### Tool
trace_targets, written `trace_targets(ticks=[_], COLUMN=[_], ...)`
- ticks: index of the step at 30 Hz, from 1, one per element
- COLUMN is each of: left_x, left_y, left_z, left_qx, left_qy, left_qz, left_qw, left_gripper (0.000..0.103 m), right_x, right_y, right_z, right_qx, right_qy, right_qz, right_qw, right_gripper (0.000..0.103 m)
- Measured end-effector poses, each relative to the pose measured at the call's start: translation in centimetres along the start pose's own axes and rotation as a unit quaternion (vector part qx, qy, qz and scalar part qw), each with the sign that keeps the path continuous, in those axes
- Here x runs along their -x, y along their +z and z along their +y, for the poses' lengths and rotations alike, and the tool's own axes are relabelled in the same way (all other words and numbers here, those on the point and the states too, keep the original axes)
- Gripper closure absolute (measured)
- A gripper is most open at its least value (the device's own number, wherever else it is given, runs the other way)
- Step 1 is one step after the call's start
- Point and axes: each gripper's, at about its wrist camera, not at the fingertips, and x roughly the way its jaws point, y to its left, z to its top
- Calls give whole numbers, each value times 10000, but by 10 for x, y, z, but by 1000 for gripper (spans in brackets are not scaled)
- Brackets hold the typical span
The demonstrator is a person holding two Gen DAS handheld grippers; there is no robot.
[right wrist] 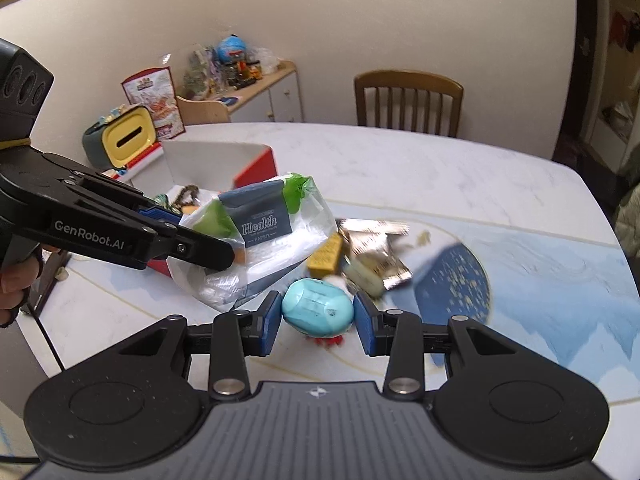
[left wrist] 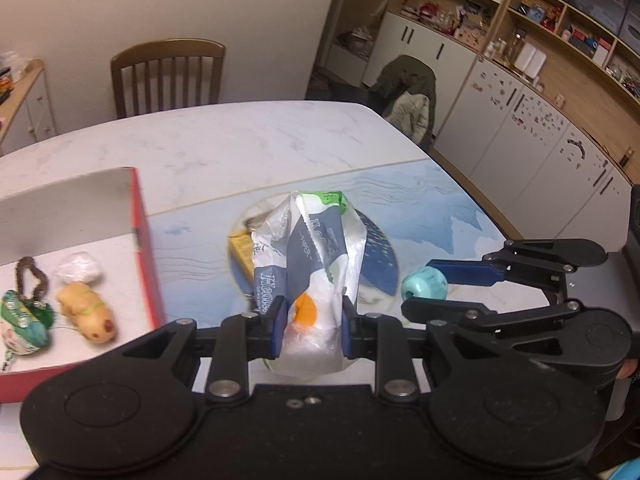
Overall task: Organize objects
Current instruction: 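Carry the teal object and white bag into the box and open both tools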
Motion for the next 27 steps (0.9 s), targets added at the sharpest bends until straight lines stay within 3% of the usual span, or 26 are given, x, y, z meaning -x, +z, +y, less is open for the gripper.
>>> trace_targets(ticks=[16,27], left_x=[38,46], left_y=[3,2], left_z=[95,168], left_qx=[389,677], left_qy=[482,941], left_qz=[-214,-165], left_qw=[9979,9931], left_gripper=[78,78], right_x=[-37,-93], right_y=[54,90], right_z=[63,111], right_qx=[370,519], right_qy=[183,256], right_qz=[-154,-92], right_qw=[9990,9983], right_gripper=[64,64])
